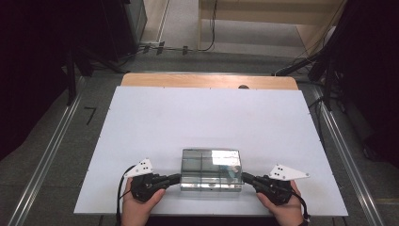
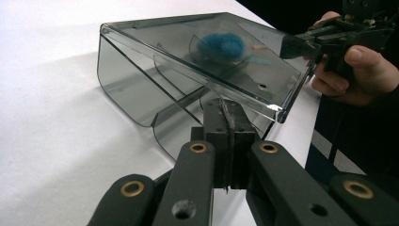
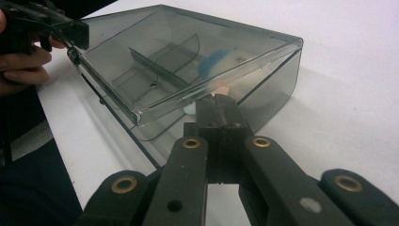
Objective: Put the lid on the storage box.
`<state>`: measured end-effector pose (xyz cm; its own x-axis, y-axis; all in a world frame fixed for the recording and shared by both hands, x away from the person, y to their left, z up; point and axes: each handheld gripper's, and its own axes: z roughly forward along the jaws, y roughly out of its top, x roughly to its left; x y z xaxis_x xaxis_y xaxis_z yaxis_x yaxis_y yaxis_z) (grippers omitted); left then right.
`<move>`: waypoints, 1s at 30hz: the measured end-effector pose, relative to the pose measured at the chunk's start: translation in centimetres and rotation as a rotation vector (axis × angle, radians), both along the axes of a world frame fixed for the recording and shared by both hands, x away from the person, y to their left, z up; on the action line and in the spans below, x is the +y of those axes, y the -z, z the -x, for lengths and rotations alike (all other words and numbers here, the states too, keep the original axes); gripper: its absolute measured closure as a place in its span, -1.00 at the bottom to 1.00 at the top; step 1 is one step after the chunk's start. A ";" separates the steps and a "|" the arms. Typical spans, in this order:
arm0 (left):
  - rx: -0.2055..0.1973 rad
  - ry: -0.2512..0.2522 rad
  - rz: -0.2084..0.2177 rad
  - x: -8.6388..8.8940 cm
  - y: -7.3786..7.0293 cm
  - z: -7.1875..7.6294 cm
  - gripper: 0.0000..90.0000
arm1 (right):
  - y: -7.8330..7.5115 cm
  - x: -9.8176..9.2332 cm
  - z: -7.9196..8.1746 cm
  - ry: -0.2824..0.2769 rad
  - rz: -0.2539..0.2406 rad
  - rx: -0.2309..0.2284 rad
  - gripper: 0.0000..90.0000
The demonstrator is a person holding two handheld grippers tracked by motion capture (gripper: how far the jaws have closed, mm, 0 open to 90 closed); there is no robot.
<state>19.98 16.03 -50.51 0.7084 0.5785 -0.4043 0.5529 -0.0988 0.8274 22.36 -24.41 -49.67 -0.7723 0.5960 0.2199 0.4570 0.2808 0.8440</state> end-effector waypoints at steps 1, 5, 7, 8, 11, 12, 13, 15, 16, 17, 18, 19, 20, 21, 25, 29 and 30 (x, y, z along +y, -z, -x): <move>0.001 0.000 -0.003 0.0 0.0 0.0 0.99 | 0.0 0.0 0.0 0.000 0.001 0.001 0.95; 0.004 0.001 -0.006 0.1 0.1 0.1 0.99 | 0.1 0.0 0.0 -0.003 0.009 0.003 0.95; 0.006 0.000 -0.009 0.2 0.1 0.1 0.99 | 0.2 -0.1 0.0 -0.001 0.012 0.006 0.95; 0.008 -0.002 -0.005 0.3 0.2 0.0 0.99 | 0.2 -0.1 0.0 -0.001 0.013 0.006 0.95; 0.015 0.002 -0.008 0.4 0.2 0.0 0.99 | 0.3 -0.1 -0.1 0.001 0.026 0.008 0.95; 0.017 0.004 -0.010 0.4 0.3 0.0 0.99 | 0.4 -0.1 -0.1 0.001 0.029 0.009 0.95; 0.020 0.005 -0.011 0.3 0.3 0.0 0.99 | 0.4 -0.1 -0.1 0.003 0.031 0.012 0.95; 0.024 0.005 -0.012 0.3 0.4 -0.1 0.99 | 0.5 -0.1 -0.2 0.003 0.037 0.013 0.95; 0.025 0.008 -0.015 0.3 0.4 -0.1 0.99 | 0.5 -0.1 -0.2 0.005 0.038 0.013 0.95; 0.026 0.010 -0.015 0.3 0.5 -0.2 0.99 | 0.5 -0.2 -0.2 0.003 0.035 0.013 0.95; 0.027 0.011 -0.015 0.3 0.5 -0.2 0.98 | 0.5 -0.2 -0.2 0.002 0.023 0.015 0.95; 0.026 0.013 -0.015 0.3 0.5 -0.2 0.98 | 0.4 -0.3 -0.3 0.003 0.023 0.011 0.95; 0.024 0.013 -0.017 0.3 0.5 -0.2 0.97 | 0.4 -0.3 -0.3 0.004 0.026 0.008 0.95; 0.023 0.013 -0.019 0.3 0.5 -0.2 0.96 | 0.4 -0.4 -0.3 0.006 0.026 0.009 0.95; 0.012 0.013 -0.023 0.3 0.4 -0.3 0.93 | 0.2 -0.7 -0.4 0.013 0.023 -0.001 0.89; -0.010 -0.005 -0.035 0.5 0.3 -0.3 0.77 | -0.3 -1.3 -0.5 0.006 -0.017 -0.027 0.71; -0.015 -0.004 -0.032 0.6 0.3 -0.4 0.71 | -0.5 -1.4 -0.5 0.003 -0.025 -0.036 0.63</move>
